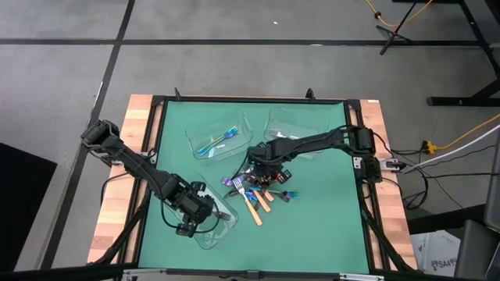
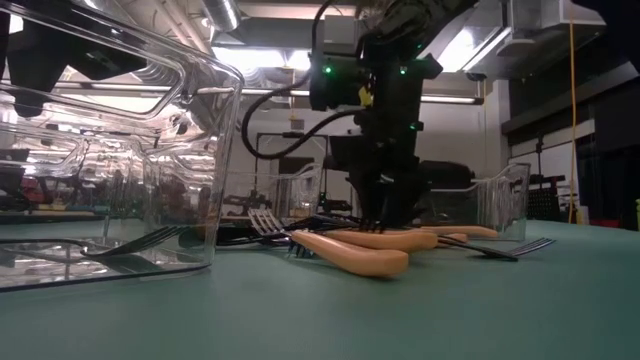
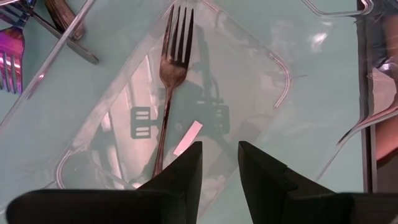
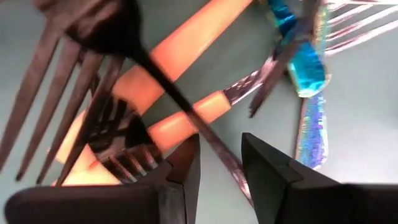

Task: Sort silverware by color (type)
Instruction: Put the black fork into the bottom transparent bin

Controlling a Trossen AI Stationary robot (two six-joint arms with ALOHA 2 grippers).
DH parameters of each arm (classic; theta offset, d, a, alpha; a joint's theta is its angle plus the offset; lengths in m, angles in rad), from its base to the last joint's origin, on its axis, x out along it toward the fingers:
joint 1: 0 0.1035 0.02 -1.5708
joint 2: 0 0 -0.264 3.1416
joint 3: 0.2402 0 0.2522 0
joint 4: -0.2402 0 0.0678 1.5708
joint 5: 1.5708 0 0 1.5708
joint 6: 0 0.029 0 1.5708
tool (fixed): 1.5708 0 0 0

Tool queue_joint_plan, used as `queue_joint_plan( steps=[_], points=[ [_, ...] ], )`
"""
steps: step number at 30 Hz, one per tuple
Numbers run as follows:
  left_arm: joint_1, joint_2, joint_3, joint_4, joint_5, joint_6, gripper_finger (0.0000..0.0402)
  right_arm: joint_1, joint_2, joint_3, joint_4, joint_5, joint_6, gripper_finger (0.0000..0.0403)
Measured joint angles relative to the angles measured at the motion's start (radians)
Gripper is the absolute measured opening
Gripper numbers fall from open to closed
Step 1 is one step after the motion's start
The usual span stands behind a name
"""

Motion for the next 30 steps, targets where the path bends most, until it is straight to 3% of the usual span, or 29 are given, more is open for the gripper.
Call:
queue_joint_plan(
  steps=[11,20,30],
  points=[
    [0.000,0.000,0.000,0.004,0.000,0.000,0.0096,0.001,0.011,0.001,-0.001,0.015,-0.080,0.0106],
    [0.000,0.000,0.000,0.004,0.000,0.000,0.0096,0.001,0.011,0.001,-0.005,0.000,-0.098,0.0011],
    [0.000,0.000,0.000,0.005,-0.033,0.005,0.0096,0.006,0.011,0.002,-0.008,0.011,-0.101,0.0004]
  ],
)
